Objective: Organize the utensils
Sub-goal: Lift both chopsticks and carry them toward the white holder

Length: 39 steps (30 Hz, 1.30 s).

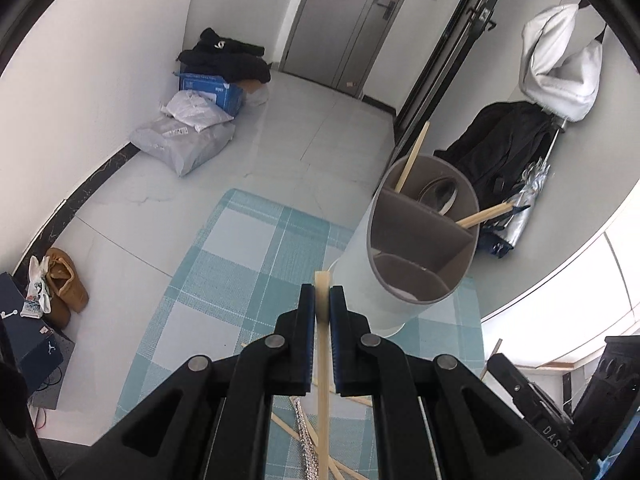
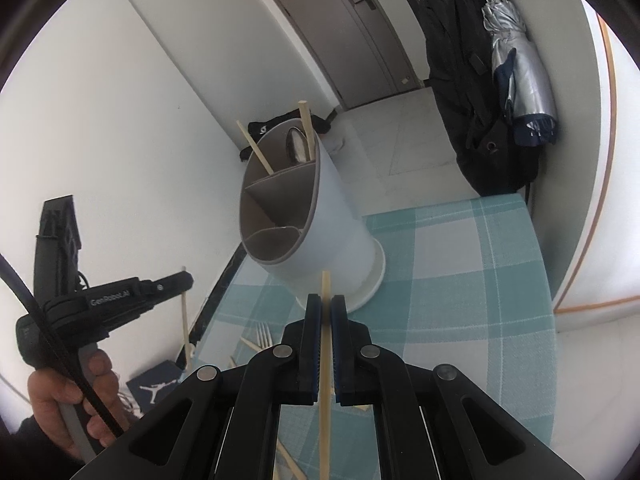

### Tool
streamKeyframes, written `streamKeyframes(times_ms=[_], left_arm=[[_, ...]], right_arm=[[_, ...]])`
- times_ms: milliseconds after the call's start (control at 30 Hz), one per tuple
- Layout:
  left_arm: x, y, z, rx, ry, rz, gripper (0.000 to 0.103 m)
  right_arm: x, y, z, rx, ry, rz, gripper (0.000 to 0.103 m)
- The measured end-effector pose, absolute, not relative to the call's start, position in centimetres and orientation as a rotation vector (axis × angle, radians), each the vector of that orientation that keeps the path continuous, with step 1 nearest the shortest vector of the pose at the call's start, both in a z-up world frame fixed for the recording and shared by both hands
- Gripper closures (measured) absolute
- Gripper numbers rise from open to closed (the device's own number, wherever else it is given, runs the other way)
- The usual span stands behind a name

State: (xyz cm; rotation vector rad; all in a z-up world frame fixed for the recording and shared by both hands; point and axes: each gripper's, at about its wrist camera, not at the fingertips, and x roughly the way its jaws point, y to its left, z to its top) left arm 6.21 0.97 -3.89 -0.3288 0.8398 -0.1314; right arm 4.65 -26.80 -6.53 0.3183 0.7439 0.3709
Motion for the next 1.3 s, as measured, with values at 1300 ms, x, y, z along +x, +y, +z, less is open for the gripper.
streamKeyframes(times_ms=[1300], left_arm=[[-0.4, 3.5, 2.5, -0.438, 0.525, -0.039, 0.099]], right_arm=[[-2.2, -25.4, -2.3, 0.217, 0.630, 0.286, 0.099]])
